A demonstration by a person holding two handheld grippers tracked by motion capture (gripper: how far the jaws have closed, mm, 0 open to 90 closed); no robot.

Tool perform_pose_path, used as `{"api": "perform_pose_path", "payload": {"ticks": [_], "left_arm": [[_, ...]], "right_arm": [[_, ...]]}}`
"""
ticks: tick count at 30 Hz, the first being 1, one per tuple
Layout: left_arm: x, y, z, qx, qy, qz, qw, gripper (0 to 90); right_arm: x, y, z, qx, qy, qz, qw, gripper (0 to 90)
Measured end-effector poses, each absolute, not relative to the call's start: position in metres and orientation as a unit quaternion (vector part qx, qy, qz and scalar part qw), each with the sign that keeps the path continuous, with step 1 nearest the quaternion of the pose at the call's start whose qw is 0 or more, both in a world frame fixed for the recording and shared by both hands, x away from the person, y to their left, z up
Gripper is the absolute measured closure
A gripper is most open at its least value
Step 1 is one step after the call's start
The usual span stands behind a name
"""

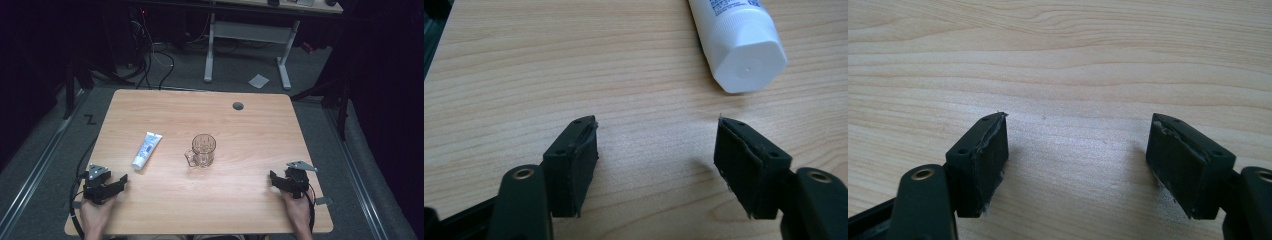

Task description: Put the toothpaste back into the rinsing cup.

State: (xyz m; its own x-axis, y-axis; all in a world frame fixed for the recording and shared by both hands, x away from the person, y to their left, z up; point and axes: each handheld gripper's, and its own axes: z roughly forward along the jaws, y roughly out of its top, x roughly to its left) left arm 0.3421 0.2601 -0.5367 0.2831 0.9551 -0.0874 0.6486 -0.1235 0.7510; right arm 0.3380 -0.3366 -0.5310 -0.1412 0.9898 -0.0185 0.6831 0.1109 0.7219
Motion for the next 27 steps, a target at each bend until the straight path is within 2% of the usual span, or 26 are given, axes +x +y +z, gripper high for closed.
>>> {"api": "perform_pose_path", "payload": {"ticks": [19,27], "left_arm": [[0.326,0.241,-0.515,0.742,0.537,0.217,0.337,30.2],[0.337,0.225,-0.498,0.754,0.525,0.219,0.328,28.8]], "right_arm": [[0.338,-0.336,-0.531,0.601,0.696,0.291,0.263,25.0],[0.338,-0.336,-0.531,0.601,0.696,0.291,0.263,25.0]]}}
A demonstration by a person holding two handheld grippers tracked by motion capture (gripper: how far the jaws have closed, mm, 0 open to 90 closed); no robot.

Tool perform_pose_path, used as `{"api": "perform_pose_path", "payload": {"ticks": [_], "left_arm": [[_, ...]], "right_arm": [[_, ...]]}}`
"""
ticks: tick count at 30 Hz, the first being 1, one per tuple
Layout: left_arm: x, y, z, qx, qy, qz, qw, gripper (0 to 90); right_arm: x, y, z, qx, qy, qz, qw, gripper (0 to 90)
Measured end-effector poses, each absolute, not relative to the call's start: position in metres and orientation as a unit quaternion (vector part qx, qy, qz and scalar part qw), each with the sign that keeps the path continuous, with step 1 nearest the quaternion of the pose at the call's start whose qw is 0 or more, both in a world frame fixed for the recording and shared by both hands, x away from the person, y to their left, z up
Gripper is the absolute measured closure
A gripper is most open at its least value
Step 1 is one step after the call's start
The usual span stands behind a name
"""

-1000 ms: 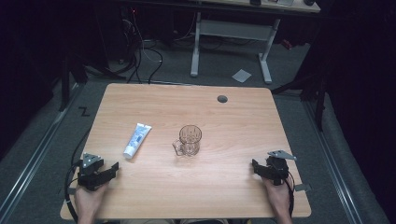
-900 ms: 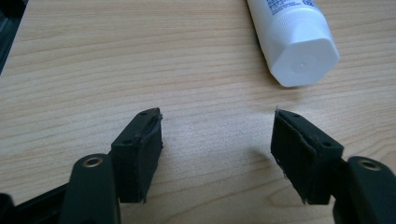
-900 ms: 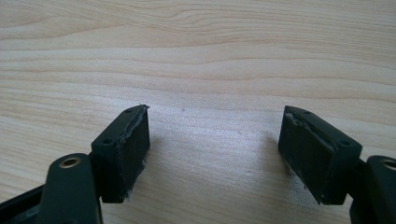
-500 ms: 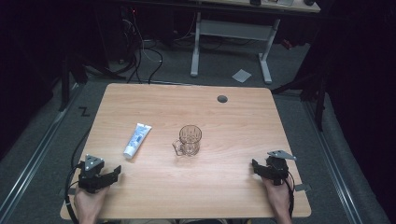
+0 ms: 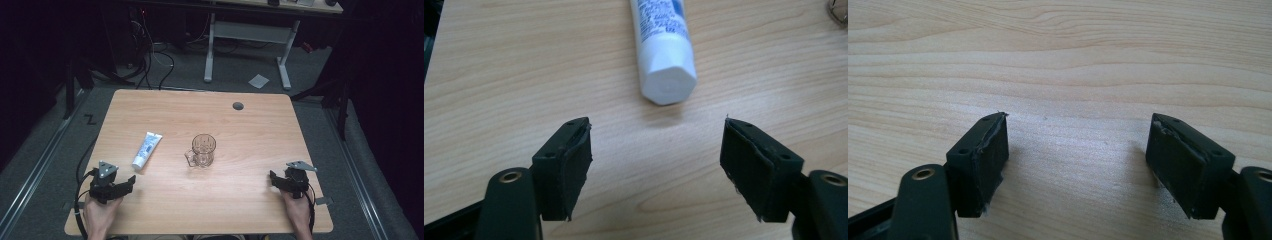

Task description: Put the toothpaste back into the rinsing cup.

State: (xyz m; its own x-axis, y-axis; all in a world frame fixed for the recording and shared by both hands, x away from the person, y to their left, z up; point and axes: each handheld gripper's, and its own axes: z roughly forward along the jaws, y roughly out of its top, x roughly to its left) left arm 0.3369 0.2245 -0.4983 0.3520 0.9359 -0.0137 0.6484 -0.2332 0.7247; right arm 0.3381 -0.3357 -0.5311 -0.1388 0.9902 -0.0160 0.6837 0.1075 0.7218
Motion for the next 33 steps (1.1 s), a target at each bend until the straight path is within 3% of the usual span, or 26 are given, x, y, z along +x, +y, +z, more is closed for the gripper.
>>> {"api": "perform_pose_path", "payload": {"ticks": [33], "left_arm": [[0.402,0.186,-0.473,0.778,0.52,0.203,0.289,29.4]], "right_arm": [[0.338,-0.334,-0.531,0.593,0.703,0.294,0.26,25.0]]}}
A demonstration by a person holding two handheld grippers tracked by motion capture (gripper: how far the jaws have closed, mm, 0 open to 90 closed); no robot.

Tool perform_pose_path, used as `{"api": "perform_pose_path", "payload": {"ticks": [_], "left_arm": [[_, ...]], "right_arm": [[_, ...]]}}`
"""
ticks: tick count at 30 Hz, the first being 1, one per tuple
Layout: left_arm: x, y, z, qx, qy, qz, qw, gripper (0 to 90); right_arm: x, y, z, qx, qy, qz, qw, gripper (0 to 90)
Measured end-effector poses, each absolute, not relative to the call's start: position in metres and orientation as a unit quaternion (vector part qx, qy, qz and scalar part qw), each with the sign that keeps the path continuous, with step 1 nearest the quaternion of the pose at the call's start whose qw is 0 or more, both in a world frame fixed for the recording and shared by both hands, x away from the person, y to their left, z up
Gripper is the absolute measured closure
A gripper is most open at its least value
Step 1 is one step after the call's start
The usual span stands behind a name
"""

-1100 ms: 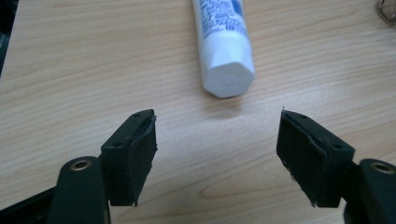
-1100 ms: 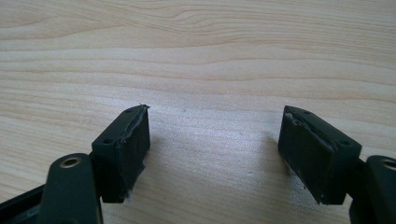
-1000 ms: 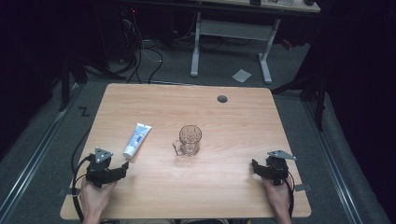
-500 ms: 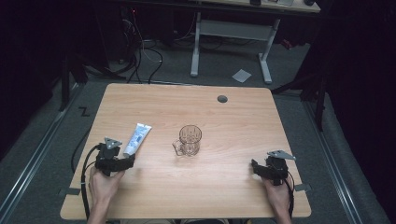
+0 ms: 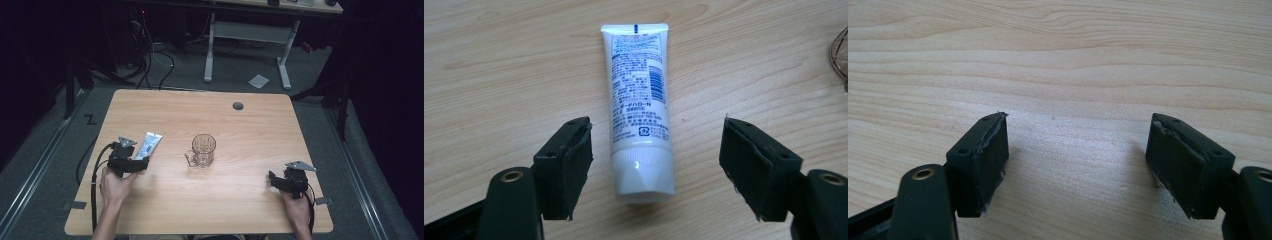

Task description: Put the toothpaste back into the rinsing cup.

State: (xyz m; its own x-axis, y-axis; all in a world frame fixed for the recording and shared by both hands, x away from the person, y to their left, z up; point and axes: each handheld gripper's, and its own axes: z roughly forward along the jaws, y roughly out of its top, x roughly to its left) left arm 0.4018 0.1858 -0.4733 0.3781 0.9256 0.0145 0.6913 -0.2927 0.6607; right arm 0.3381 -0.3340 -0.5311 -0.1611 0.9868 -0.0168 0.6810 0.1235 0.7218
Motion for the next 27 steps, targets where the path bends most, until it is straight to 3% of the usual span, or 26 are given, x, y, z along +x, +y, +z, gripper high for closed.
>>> {"api": "perform_pose_path", "payload": {"ticks": [27], "left_arm": [[0.462,0.16,-0.469,0.797,0.512,0.2,0.248,29.2]], "right_arm": [[0.339,-0.333,-0.531,0.589,0.707,0.297,0.256,25.0]]}}
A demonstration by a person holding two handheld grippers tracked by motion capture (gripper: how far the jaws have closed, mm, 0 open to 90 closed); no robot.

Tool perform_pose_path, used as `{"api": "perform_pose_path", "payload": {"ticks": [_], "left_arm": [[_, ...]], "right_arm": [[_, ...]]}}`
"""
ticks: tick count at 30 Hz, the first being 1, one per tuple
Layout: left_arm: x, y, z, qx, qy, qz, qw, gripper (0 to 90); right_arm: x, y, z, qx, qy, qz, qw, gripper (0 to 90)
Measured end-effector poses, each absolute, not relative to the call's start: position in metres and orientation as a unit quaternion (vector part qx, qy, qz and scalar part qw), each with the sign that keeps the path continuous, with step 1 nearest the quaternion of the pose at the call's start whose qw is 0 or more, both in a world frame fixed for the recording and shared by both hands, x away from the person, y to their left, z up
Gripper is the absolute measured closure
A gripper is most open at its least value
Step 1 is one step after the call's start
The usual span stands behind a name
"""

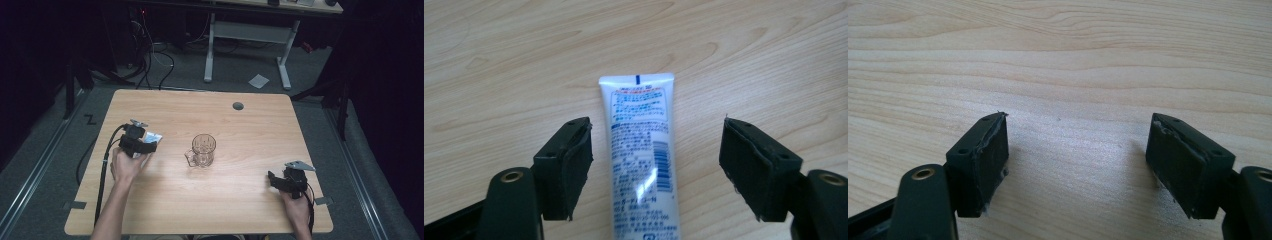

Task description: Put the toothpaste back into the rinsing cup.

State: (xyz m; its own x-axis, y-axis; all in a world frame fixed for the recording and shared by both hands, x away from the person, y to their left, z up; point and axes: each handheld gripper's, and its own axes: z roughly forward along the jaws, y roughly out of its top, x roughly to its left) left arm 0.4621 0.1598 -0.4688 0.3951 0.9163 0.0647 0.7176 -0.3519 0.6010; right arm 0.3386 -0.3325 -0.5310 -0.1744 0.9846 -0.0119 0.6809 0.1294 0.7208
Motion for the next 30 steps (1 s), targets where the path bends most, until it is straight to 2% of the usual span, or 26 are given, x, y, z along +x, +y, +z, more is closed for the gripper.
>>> {"api": "perform_pose_path", "payload": {"ticks": [3,19,30], "left_arm": [[0.469,0.156,-0.473,0.806,0.508,0.203,0.226,28.9],[0.488,0.152,-0.495,0.803,0.526,0.192,0.202,30.6],[0.495,0.153,-0.506,0.802,0.539,0.176,0.187,39.5]], "right_arm": [[0.339,-0.332,-0.531,0.587,0.708,0.297,0.256,25.0],[0.339,-0.332,-0.531,0.588,0.708,0.296,0.256,25.4],[0.339,-0.332,-0.531,0.587,0.709,0.296,0.257,25.4]]}}
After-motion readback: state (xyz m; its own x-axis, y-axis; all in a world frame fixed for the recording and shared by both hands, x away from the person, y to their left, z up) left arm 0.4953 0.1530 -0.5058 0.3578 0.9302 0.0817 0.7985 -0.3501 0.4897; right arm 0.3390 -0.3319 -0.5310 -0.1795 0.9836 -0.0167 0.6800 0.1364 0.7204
